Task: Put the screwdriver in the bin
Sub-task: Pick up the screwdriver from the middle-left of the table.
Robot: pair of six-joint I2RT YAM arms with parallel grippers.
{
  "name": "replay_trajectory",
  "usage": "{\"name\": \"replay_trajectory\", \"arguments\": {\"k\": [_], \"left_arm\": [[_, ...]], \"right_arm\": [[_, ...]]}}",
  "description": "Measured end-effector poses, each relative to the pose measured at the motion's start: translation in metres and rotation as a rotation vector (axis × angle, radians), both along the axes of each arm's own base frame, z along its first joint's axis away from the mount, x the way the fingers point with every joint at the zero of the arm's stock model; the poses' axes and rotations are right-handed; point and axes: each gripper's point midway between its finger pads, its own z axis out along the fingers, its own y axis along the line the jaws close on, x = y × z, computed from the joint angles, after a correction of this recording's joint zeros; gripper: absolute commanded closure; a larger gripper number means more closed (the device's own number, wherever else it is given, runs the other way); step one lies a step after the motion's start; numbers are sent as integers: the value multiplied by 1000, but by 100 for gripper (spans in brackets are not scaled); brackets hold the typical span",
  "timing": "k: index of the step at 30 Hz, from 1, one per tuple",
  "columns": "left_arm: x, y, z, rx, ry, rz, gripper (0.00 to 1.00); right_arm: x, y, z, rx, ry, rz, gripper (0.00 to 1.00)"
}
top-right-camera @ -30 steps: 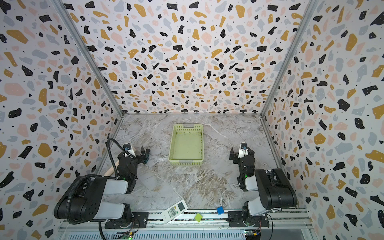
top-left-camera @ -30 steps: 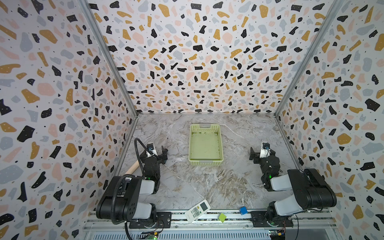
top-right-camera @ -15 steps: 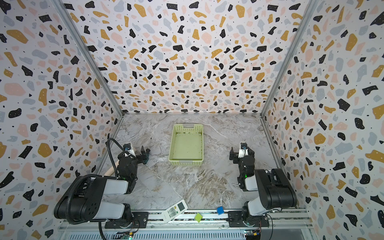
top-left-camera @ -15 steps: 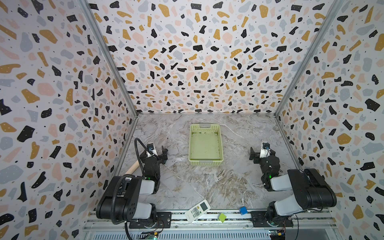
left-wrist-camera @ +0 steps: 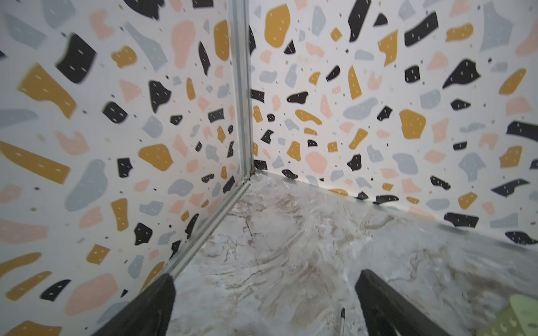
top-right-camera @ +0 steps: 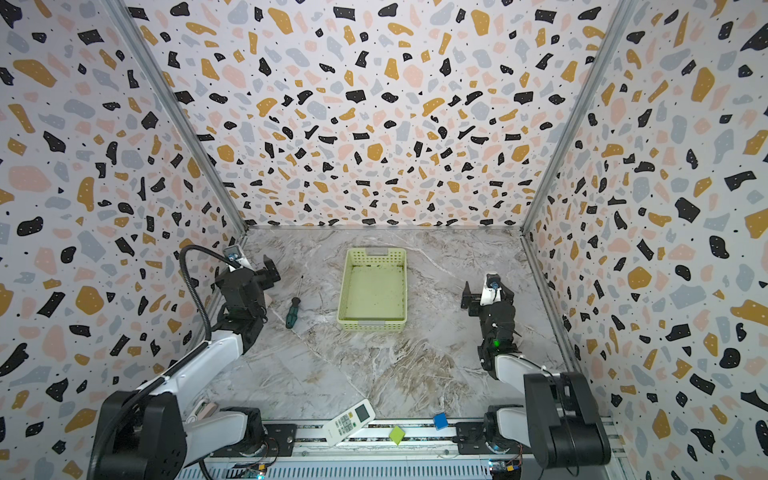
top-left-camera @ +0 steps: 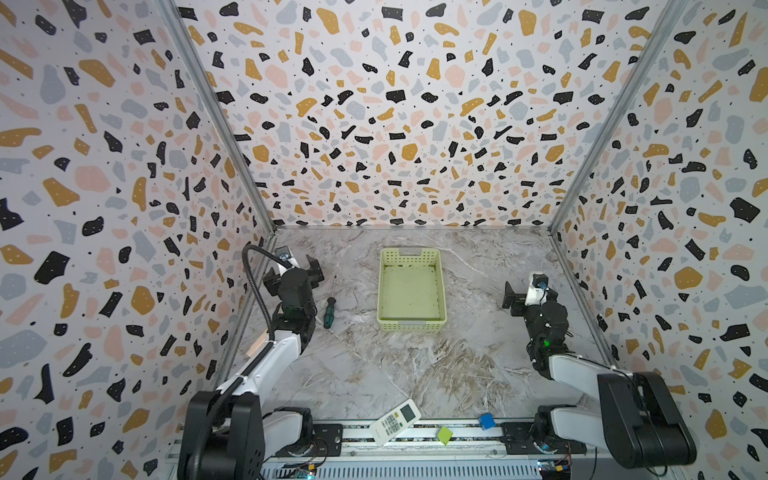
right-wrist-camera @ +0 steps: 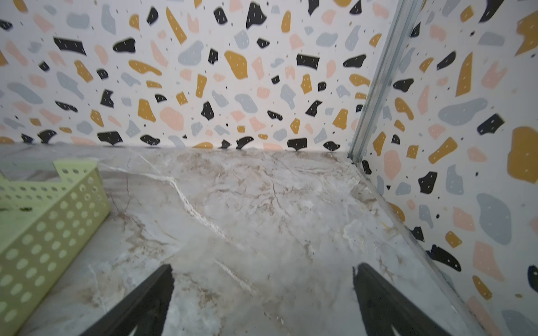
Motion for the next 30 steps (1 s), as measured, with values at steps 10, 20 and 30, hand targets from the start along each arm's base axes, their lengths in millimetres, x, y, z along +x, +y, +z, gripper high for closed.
{"name": "replay_trajectory", "arguments": {"k": [10, 20, 30], "left_arm": [[-47, -3, 30, -64, 71, -28, 1], [-58, -35, -42, -127, 479, -198, 1], [-61, -81, -147, -283, 878, -377, 0]], "right_arm": [[4, -6, 83, 117, -43, -52, 1], [7, -4, 99, 190, 79, -53, 1], [9, 13, 46, 206, 324, 17, 1]]}}
